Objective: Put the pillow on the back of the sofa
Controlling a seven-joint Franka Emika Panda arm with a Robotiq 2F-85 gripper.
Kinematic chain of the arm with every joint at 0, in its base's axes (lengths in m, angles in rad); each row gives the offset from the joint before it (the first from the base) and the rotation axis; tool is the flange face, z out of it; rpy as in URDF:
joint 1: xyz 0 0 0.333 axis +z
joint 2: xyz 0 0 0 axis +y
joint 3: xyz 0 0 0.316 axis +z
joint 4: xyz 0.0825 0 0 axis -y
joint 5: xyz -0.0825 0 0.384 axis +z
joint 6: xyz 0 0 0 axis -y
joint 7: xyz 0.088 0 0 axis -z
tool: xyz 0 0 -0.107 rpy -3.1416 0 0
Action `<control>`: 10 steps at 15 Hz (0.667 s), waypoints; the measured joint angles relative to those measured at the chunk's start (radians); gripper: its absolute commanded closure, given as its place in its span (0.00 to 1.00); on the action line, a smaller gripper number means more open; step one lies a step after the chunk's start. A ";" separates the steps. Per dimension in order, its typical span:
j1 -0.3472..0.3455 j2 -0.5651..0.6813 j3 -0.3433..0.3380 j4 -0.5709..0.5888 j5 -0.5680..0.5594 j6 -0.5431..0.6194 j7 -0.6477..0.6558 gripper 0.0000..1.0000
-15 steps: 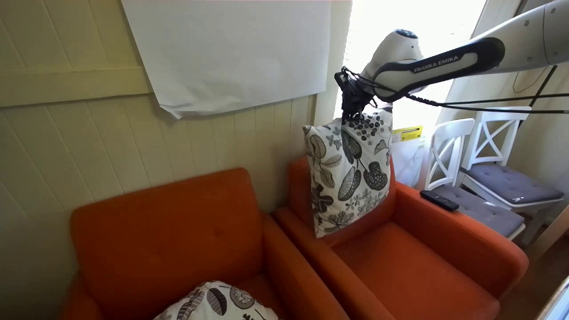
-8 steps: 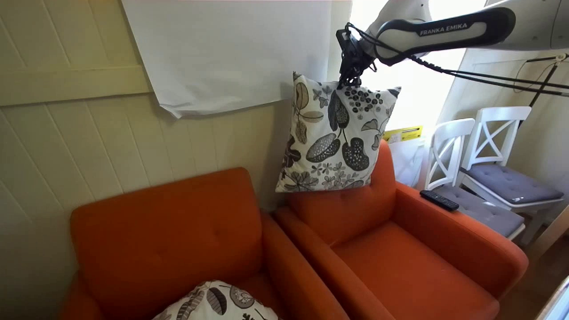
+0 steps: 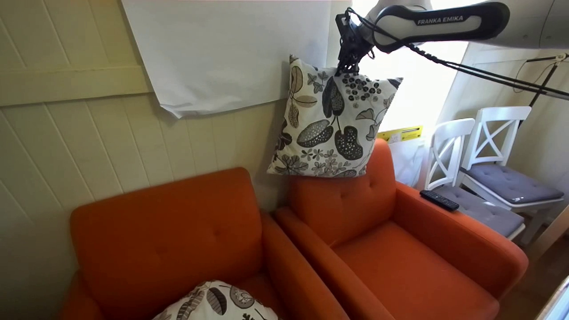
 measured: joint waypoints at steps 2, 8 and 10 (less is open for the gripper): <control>0.000 0.004 0.000 0.002 0.000 -0.005 0.000 0.99; -0.037 0.058 0.011 0.067 -0.001 0.019 -0.259 0.99; -0.057 0.085 0.021 0.114 -0.001 0.019 -0.356 0.99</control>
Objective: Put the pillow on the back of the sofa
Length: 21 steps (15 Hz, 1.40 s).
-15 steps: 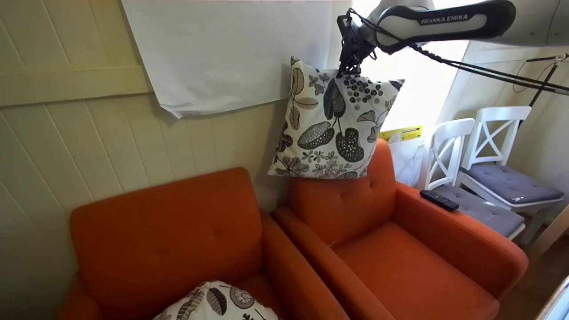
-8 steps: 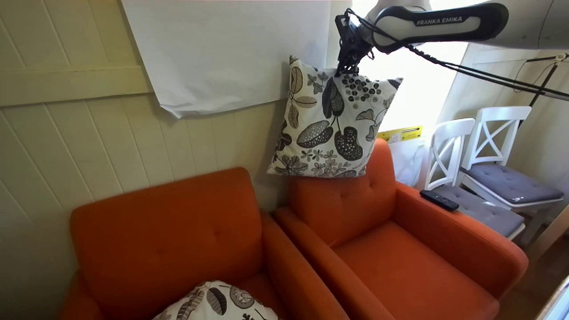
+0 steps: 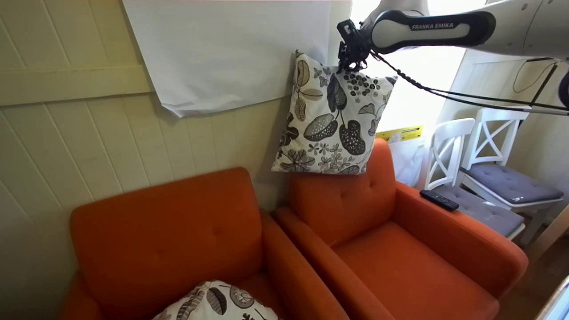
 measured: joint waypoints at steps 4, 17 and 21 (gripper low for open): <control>-0.036 0.034 0.040 0.085 0.001 -0.005 -0.170 0.99; -0.080 0.099 0.076 0.212 -0.004 0.087 -0.328 0.99; -0.067 0.121 0.055 0.206 -0.007 0.164 -0.288 0.99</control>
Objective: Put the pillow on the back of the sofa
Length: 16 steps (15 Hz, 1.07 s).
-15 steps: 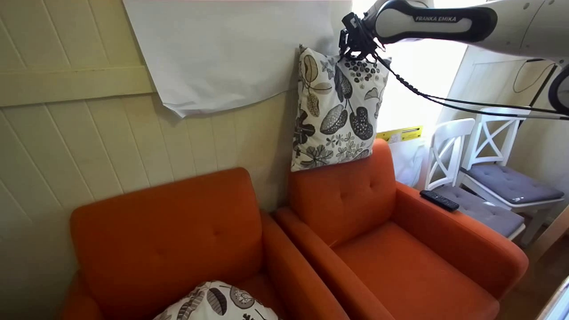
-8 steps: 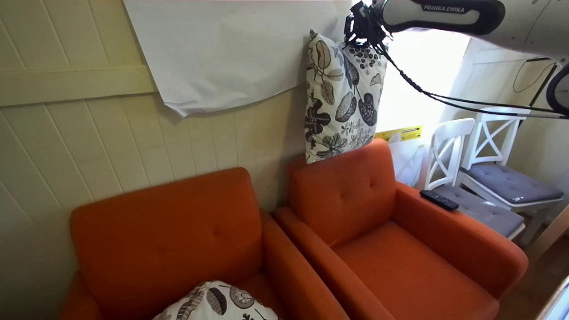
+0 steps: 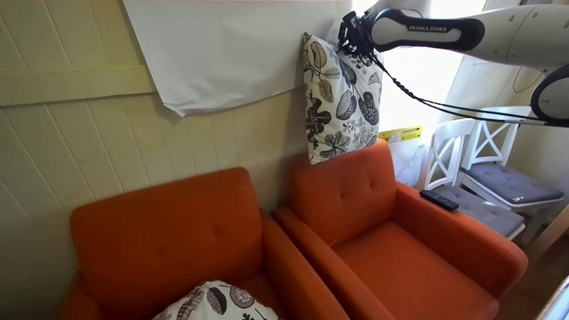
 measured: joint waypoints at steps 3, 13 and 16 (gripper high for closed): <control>0.004 -0.001 -0.006 0.000 0.000 0.000 0.030 0.99; -0.012 -0.016 -0.006 0.005 0.002 -0.057 0.039 0.99; -0.036 -0.034 -0.005 0.005 0.003 -0.104 0.011 0.99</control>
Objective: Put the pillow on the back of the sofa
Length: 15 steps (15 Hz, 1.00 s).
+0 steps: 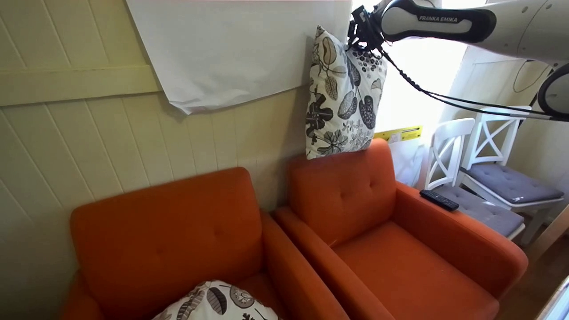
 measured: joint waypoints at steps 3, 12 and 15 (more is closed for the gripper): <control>-0.027 -0.014 0.007 -0.005 0.002 -0.027 -0.042 0.99; -0.108 -0.051 0.065 -0.006 0.016 -0.154 -0.217 0.99; -0.119 -0.051 0.068 -0.010 0.016 -0.155 -0.230 0.99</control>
